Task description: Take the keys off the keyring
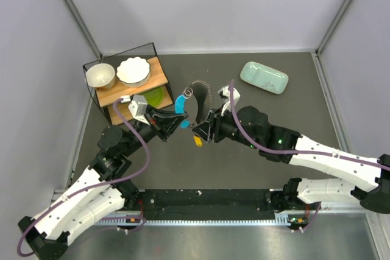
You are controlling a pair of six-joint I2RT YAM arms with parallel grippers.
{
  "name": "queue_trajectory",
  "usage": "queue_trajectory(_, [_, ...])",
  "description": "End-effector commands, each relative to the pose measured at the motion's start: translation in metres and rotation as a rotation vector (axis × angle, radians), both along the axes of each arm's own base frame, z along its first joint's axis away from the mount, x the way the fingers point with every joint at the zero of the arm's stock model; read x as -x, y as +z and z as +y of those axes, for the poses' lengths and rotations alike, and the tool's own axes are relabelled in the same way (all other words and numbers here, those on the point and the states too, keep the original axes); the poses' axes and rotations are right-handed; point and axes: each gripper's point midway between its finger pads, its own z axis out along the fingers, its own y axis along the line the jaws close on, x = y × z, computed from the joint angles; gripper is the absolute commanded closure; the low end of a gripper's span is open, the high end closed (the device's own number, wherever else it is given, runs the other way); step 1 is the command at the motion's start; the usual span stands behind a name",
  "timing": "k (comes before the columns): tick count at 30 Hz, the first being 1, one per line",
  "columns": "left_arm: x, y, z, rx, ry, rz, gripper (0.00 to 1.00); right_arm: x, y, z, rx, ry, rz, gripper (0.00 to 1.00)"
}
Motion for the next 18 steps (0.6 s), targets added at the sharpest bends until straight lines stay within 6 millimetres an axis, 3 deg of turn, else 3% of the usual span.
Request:
queue_trajectory(1, [0.011,0.033,0.002,0.100,-0.038,-0.085,1.00,0.000,0.035,0.014,-0.108,0.001,-0.005,0.59])
queue_trajectory(9, [0.014,0.031,0.002,0.114,-0.046,-0.081,1.00,-0.005,0.037,0.015,-0.154,-0.048,0.041,0.60])
queue_trajectory(18, [0.015,0.030,0.005,0.109,-0.040,-0.087,1.00,-0.016,0.037,0.018,-0.151,-0.100,0.028,0.72])
